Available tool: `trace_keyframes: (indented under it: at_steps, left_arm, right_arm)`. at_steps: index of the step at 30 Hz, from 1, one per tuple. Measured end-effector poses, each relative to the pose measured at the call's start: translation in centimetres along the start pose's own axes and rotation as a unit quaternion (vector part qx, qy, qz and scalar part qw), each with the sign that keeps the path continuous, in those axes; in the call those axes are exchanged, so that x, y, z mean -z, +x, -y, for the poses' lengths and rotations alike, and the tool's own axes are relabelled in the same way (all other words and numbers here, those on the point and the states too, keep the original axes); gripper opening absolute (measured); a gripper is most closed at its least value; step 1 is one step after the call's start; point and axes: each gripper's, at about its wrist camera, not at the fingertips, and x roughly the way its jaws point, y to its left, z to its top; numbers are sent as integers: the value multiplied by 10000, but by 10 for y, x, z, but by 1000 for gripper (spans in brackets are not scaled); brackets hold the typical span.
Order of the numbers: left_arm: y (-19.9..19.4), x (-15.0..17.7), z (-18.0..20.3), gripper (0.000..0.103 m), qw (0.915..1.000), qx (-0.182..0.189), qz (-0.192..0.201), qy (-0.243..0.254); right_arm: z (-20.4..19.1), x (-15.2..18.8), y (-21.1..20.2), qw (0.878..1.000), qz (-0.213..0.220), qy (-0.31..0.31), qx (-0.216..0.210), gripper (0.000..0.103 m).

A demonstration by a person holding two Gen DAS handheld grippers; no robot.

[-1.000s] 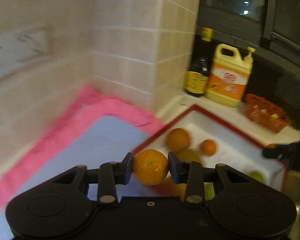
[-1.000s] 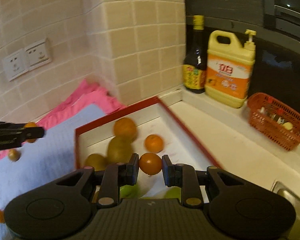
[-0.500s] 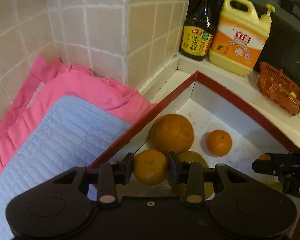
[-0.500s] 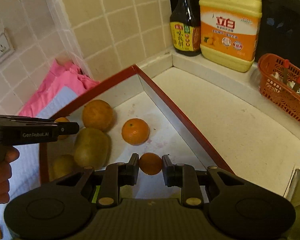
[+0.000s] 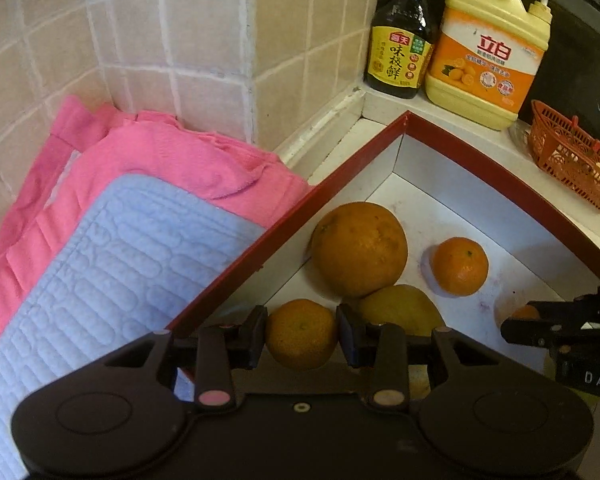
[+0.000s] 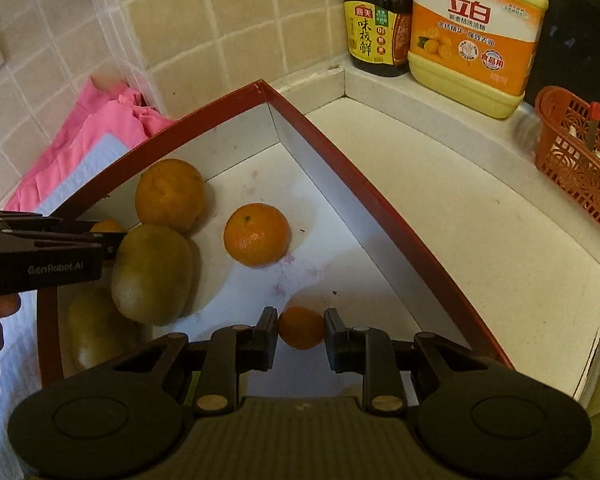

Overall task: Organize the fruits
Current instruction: 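Carry both small tangerines into the red box and open both tools, then grasp a tangerine with the left tool while the right tool grasps the brown pear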

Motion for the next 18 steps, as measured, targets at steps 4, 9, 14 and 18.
trace_keyframes:
  at_steps: [4,9,14,18]
  left_arm:
    - [-4,1,0,60,10000,-31,39,-25]
    - [-29,1,-17,75,9987,296,259,-336]
    - [-71,7,-35,77,9950,369,659,-660]
    - [-112,17,-49,77,9891,481,952,-1019]
  right_arm:
    - [4,-1,-1,9999,-6,114,-92,28]
    - [10,-2,-20,9989,172,312,-310,32]
    - [18,-4,-50,9973,474,428,-375,33]
    - [27,-5,-74,9948,735,563,-419,38]
